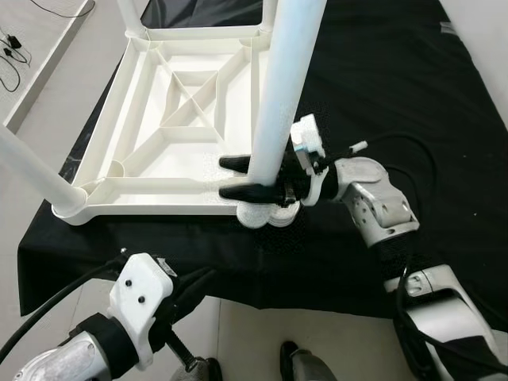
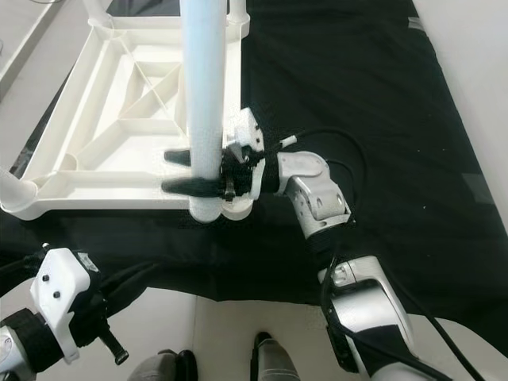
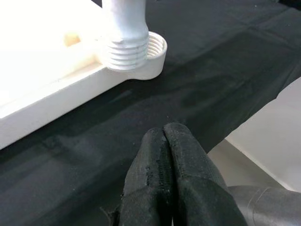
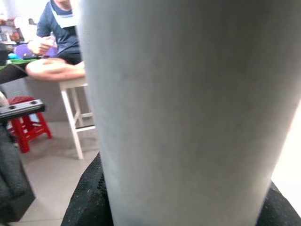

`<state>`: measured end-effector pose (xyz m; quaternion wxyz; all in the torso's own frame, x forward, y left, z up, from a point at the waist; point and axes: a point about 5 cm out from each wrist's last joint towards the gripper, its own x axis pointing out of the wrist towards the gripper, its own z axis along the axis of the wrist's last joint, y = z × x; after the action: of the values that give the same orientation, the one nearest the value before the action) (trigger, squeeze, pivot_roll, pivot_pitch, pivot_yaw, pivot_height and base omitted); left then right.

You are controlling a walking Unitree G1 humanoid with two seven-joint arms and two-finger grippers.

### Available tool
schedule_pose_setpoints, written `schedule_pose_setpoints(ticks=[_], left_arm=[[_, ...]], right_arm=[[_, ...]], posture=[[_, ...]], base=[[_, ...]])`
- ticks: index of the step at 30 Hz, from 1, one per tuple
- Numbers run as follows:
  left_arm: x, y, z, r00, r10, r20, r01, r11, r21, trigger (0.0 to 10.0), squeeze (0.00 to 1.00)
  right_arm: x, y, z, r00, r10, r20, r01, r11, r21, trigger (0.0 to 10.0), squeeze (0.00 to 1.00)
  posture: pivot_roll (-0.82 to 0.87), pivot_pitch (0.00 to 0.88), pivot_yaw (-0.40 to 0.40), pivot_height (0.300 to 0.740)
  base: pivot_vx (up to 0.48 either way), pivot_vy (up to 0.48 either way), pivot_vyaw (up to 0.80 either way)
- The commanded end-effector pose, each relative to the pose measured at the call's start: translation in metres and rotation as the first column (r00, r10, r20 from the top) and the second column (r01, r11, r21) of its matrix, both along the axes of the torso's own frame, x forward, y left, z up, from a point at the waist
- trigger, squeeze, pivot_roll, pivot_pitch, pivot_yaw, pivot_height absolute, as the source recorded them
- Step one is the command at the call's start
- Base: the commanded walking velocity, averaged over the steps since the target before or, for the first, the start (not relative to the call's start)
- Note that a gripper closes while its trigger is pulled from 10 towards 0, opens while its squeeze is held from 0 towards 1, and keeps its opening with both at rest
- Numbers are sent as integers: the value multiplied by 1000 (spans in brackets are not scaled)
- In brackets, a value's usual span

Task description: Building children table

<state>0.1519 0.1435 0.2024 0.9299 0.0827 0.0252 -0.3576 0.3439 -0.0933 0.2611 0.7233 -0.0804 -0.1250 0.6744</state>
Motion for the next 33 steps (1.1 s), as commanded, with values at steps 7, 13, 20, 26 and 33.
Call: schedule_pose_setpoints(ticks=[7,13,20,26,33], left_arm=[[-6,2,-1,999,-14,-31,15,1000,8,10000,0],[-7,3,0,999,-10,-36,10,1000,-3,10000,0],[-8,8,1,1000,14,-22,-14,1000,11,10000,0],[-8,17,3,1000,25,-13,-25,998,49,10000,0],[-6,22,4,1000,17,-10,-16,998,67,10000,0]], right_arm=[[1,-11,1,1000,-4,0,4,1000,24,10000,0],[2,-19,0,1000,1,2,-1,1000,12,10000,0],[3,-26,-8,1000,1,-17,-1,1000,-13,10000,0],[4,-32,-12,1000,-2,-28,1,999,-44,10000,0],[3,-35,-12,999,42,-23,-44,995,-91,10000,0]], posture=[[127,328,53,740],[125,325,62,740],[123,317,67,740],[123,309,70,740],[127,314,78,740]], base=[[0,0,0],[0,0,0],[0,0,0],[0,0,0],[0,0,0]])
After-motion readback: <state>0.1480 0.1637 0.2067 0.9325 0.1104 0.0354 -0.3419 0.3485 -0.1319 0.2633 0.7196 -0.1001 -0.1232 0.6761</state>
